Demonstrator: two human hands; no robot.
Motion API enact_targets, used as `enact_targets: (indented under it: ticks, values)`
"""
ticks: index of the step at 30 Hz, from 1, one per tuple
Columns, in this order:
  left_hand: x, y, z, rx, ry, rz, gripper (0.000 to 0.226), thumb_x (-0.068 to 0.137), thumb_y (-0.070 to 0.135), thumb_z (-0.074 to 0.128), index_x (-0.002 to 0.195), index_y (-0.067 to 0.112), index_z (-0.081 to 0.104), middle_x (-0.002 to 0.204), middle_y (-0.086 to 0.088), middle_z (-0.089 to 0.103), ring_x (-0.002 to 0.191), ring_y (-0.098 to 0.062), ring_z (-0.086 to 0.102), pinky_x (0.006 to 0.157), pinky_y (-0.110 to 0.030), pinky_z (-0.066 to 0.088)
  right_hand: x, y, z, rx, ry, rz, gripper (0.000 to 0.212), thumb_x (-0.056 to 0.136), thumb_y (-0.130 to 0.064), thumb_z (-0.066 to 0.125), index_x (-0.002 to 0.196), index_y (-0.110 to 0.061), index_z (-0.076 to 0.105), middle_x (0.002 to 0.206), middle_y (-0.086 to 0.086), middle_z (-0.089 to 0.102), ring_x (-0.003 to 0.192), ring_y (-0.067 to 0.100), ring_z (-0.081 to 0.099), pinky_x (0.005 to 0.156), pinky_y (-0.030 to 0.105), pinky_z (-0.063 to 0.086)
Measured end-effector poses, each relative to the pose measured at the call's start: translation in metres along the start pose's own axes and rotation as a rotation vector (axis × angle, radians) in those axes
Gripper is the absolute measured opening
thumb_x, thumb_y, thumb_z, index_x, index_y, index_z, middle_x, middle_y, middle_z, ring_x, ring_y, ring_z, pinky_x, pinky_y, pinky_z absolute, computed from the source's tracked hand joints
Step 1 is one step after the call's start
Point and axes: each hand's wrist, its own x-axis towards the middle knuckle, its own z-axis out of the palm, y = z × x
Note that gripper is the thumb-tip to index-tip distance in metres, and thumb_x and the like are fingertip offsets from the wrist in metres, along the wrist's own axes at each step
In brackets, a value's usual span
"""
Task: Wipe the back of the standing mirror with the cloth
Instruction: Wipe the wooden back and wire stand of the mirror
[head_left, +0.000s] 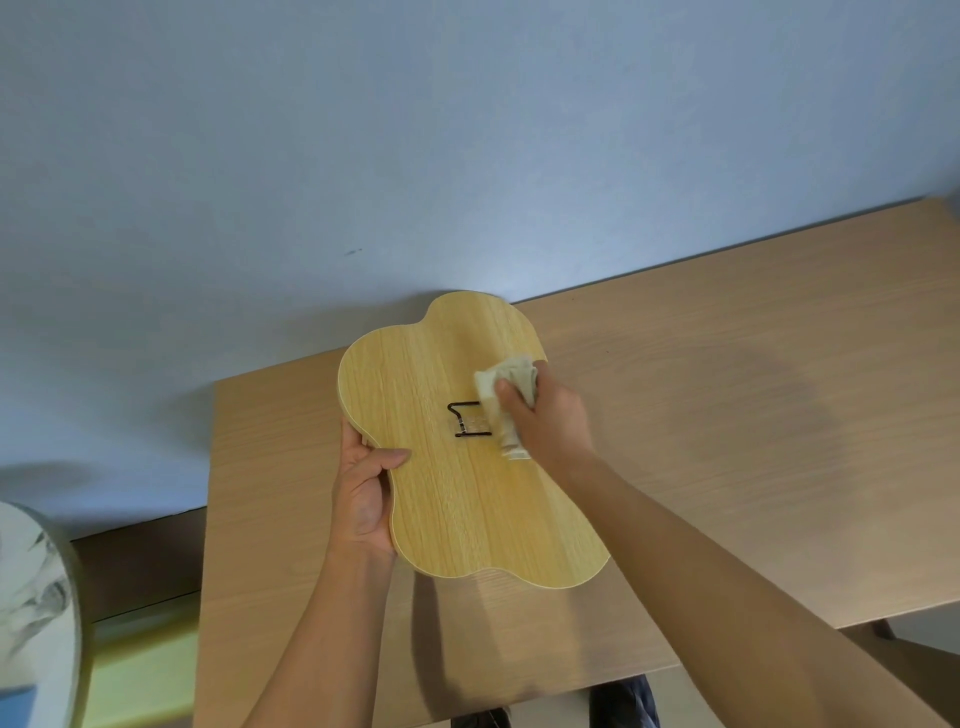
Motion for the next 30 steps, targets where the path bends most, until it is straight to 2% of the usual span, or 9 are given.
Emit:
enact_targets:
  ticks: [4,9,13,16,17,19,22,26,30]
  values:
    - [0.001,0.0,-0.001,0.007,0.002,0.006,0.085,0.07,-0.012,0.059,0.146,0.026,0.058,0.126,-0.002,0.075,0.116,-0.031,0.068,0.095,-0.059,0.057,0.009,0.046,-0.019,-0.181,0.097,0.067,0.033,0.102,-0.05,0.055,0.099,-0.018,0.053,0.075,-0.004,0.062,0.067,0.022,0.066,0.053,0.032,0.05]
    - [0.001,0.001,0.002,0.005,-0.003,0.009,0.086,0.069,-0.011,0.06,0.146,0.027,0.059,0.128,-0.003,0.075,0.115,-0.03,0.071,0.096,-0.058,0.057,0.019,0.066,-0.045,-0.352,0.146,0.122,0.036,0.103,-0.043,0.055,0.116,-0.009,0.054,0.089,0.011,0.07,0.081,0.038,0.071,0.072,0.045,0.056]
    - [0.001,0.001,0.002,0.002,-0.004,0.004,0.081,0.069,-0.011,0.06,0.138,0.031,0.065,0.123,-0.001,0.077,0.112,-0.029,0.071,0.089,-0.056,0.059,0.013,0.025,-0.049,-0.12,0.175,0.052,0.045,0.101,-0.041,0.06,0.131,-0.008,0.055,0.084,0.004,0.067,0.075,0.03,0.069,0.062,0.039,0.053]
    - [0.0,0.001,0.003,0.0,-0.001,0.005,0.084,0.07,-0.012,0.06,0.143,0.031,0.063,0.125,-0.001,0.077,0.113,-0.028,0.072,0.086,-0.053,0.061,-0.005,-0.02,-0.029,0.176,-0.012,-0.012,0.04,0.096,-0.051,0.062,0.115,-0.016,0.06,0.086,0.004,0.074,0.071,0.019,0.074,0.058,0.039,0.062]
    - [0.0,0.002,0.003,-0.001,-0.005,0.007,0.085,0.071,-0.012,0.06,0.144,0.031,0.062,0.128,-0.002,0.076,0.114,-0.028,0.073,0.086,-0.052,0.062,-0.012,-0.03,-0.019,0.237,-0.046,-0.039,0.037,0.095,-0.051,0.062,0.107,-0.017,0.06,0.083,0.002,0.073,0.067,0.014,0.072,0.054,0.033,0.06]
    - [0.0,0.002,0.004,0.0,-0.023,0.009,0.085,0.076,-0.015,0.058,0.146,0.033,0.061,0.134,-0.004,0.073,0.118,-0.03,0.072,0.088,-0.053,0.062,-0.022,-0.041,-0.001,0.291,-0.066,-0.078,0.032,0.094,-0.046,0.066,0.096,-0.015,0.059,0.075,-0.001,0.068,0.06,0.009,0.064,0.052,0.032,0.053]
    - [-0.001,0.002,0.004,-0.001,-0.02,0.008,0.084,0.079,-0.017,0.056,0.146,0.033,0.061,0.136,-0.005,0.072,0.12,-0.031,0.071,0.089,-0.053,0.062,-0.019,-0.032,0.008,0.253,-0.052,-0.031,0.029,0.098,-0.041,0.065,0.095,-0.013,0.059,0.076,-0.002,0.067,0.065,0.014,0.065,0.058,0.035,0.055]
    - [-0.002,0.004,0.007,0.003,0.004,0.006,0.086,0.073,-0.013,0.059,0.147,0.031,0.06,0.13,-0.003,0.075,0.115,-0.028,0.072,0.087,-0.052,0.063,-0.005,0.004,-0.006,0.08,-0.005,0.065,0.032,0.1,-0.048,0.058,0.101,-0.016,0.06,0.083,-0.001,0.07,0.073,0.017,0.07,0.066,0.043,0.063]
    - [-0.004,0.005,0.011,0.003,0.007,0.004,0.088,0.071,-0.013,0.061,0.148,0.029,0.058,0.127,-0.001,0.077,0.112,-0.027,0.074,0.083,-0.05,0.063,0.0,0.042,-0.023,-0.103,0.072,0.139,0.036,0.101,-0.051,0.054,0.098,-0.015,0.055,0.079,0.0,0.066,0.072,0.023,0.068,0.059,0.041,0.058]
